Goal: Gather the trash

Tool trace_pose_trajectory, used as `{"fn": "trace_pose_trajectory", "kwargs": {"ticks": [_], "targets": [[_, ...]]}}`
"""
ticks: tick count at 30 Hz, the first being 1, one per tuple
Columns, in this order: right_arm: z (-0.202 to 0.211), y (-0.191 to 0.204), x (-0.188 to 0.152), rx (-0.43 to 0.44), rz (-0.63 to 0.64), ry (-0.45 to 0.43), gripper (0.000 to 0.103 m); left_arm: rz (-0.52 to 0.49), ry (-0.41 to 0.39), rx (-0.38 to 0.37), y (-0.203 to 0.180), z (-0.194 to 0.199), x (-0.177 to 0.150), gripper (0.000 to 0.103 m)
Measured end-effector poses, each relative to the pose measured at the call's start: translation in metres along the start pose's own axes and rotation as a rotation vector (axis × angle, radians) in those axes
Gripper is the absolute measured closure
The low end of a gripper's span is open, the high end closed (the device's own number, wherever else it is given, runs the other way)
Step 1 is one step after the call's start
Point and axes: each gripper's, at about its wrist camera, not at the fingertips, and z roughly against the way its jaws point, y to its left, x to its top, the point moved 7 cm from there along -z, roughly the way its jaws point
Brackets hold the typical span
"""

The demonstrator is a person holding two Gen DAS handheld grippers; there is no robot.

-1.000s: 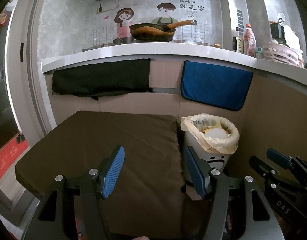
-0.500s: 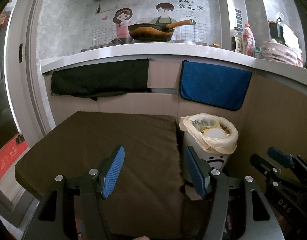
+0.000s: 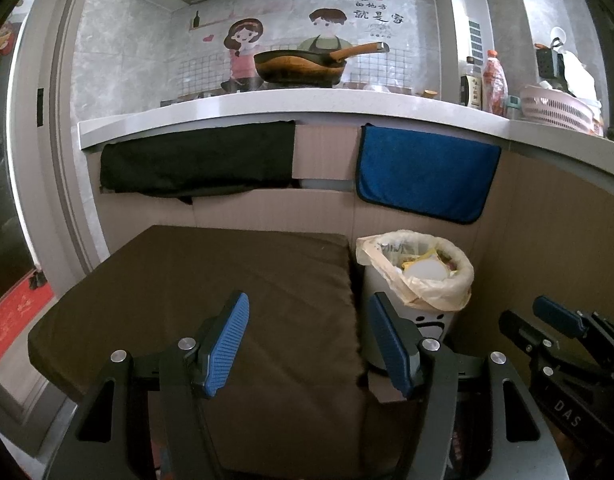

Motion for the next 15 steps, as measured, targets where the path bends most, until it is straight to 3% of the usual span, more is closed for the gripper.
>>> {"fn": "trace_pose_trajectory", "kwargs": {"ticks": [15], "targets": [[-0.0009,-0.0038,0.0020,-0.006,0.001,-0.006,0.055,-0.005,-0.001,-0.003,-0.0056,0.0015,0.0006,0.040]]}}
